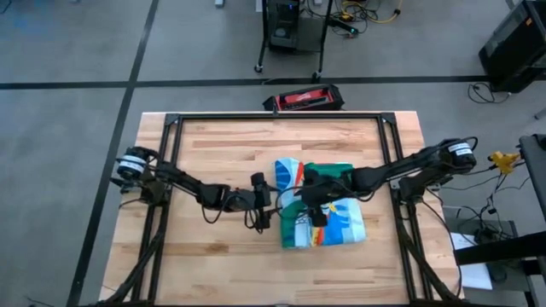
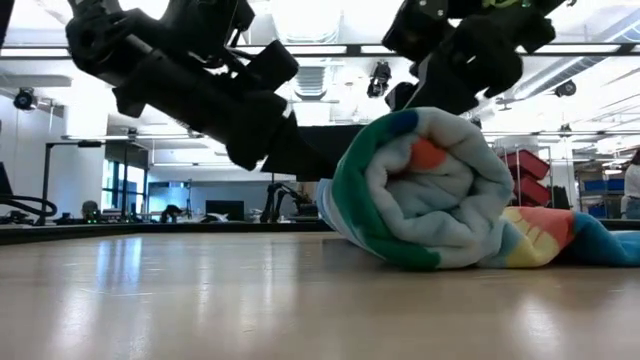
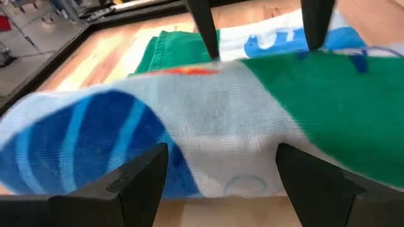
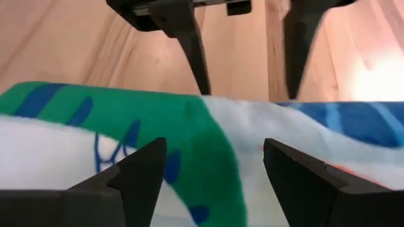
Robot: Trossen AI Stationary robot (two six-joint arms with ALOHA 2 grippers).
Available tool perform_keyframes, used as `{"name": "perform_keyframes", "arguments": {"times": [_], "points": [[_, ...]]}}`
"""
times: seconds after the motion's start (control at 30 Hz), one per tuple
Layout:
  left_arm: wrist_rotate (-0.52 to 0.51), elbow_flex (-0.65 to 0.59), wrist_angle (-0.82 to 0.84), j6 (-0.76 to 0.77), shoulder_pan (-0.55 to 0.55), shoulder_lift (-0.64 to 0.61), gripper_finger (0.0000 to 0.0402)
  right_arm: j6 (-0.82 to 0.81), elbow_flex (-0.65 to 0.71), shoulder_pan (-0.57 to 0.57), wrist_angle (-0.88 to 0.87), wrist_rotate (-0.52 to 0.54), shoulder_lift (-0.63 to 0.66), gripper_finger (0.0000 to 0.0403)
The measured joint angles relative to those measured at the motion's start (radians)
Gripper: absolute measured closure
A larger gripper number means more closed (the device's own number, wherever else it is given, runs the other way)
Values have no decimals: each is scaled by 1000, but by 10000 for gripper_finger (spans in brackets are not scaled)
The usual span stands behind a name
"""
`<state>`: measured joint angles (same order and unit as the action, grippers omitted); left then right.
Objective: Roll towel
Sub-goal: Roll the multi-color dinosaur print towel
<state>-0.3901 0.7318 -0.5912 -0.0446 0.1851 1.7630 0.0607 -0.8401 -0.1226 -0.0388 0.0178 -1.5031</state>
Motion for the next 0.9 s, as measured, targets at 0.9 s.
{"name": "perform_keyframes", "arguments": {"times": [0.9], "points": [[48, 47, 18, -93, -52, -6, 125, -55, -32, -31, -282, 57, -14, 176]]}}
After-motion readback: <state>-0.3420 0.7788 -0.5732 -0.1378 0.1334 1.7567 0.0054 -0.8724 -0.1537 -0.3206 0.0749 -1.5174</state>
